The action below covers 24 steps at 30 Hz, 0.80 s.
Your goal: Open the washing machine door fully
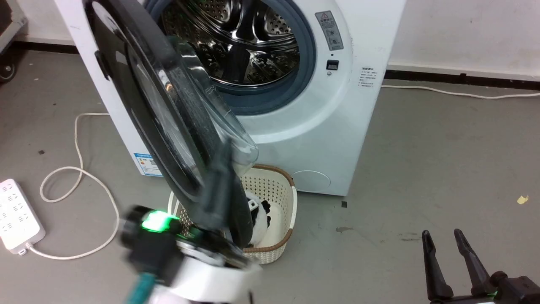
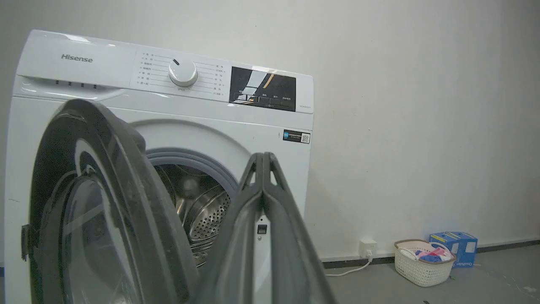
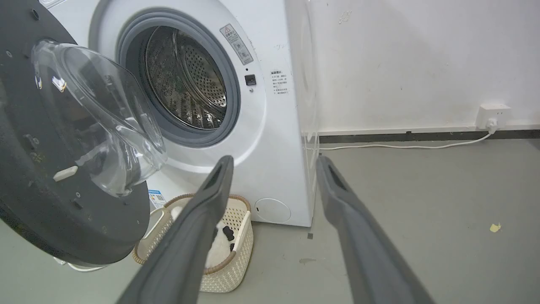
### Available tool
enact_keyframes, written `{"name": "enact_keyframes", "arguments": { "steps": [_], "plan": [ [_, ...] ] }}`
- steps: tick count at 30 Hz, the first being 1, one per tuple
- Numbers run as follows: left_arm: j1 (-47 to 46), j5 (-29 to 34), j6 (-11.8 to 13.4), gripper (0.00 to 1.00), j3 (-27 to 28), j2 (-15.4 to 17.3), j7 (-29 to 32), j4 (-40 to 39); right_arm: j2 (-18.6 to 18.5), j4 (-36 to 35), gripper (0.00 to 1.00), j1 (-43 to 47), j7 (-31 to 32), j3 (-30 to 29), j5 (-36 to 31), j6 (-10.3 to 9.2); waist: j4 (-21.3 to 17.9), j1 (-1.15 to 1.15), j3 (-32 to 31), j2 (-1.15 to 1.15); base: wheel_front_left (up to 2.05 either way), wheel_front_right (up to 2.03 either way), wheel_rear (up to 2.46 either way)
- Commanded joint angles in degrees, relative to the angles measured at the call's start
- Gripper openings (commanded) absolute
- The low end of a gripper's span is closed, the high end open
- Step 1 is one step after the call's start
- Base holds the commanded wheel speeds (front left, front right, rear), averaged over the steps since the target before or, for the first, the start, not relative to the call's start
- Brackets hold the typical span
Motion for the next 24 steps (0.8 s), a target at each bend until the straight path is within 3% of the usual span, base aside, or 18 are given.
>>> {"name": "enact_keyframes", "arguments": {
  "steps": [1,10,18,24],
  "plan": [
    [1.22,0.42,-0.12,0.00,-1.68,0.12,-0.05,1.93,0.23,0.27,1.00,-0.96,-0.24,0.13,0.57,0.05,-0.15,0.00,0.32,0.00,0.00,0.00,0.00],
    [0.75,-1.87,0.71,0.00,-9.22,0.12,2.93,13.95,0.24,0.30,1.00,-1.76,-0.24,0.16,0.94,0.05,-0.86,0.00,2.13,0.00,0.00,0.00,0.00],
    [-1.33,-4.33,3.32,0.00,-6.80,0.12,2.09,24.35,0.24,0.37,1.00,-2.10,-0.24,-0.06,1.17,0.05,-0.41,0.00,3.06,0.00,0.00,0.00,0.00],
    [-1.40,-5.91,3.34,0.00,-4.56,0.60,0.84,28.60,0.24,0.67,1.00,-1.78,-0.24,-0.07,1.16,0.05,2.24,0.00,2.23,0.00,0.00,0.00,0.00]
  ]
}}
